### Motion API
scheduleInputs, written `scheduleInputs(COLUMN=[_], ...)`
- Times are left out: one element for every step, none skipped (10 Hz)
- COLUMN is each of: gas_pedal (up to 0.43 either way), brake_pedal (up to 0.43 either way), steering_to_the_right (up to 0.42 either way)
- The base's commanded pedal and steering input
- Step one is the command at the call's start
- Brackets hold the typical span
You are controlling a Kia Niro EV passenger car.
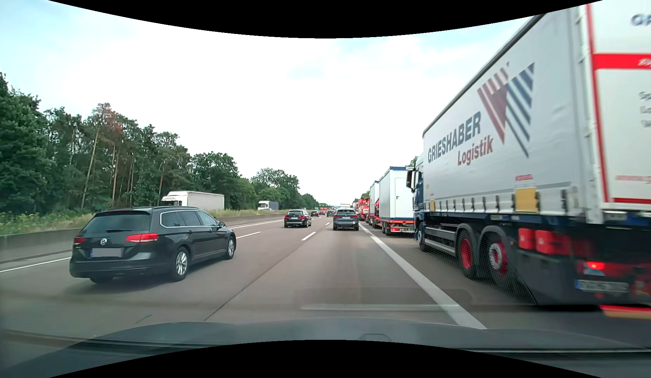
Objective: Follow the waypoints while adhering to traffic rules and regulations
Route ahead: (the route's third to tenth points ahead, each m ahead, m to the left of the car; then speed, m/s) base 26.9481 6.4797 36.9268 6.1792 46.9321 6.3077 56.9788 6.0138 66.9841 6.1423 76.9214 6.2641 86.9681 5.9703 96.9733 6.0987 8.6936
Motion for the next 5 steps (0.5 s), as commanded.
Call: scheduleInputs(gas_pedal=[0.039,0.039,0.039,0.039,0.039], brake_pedal=[0.000,0.000,0.000,0.000,0.000], steering_to_the_right=[-0.002,-0.002,-0.002,-0.002,-0.002])
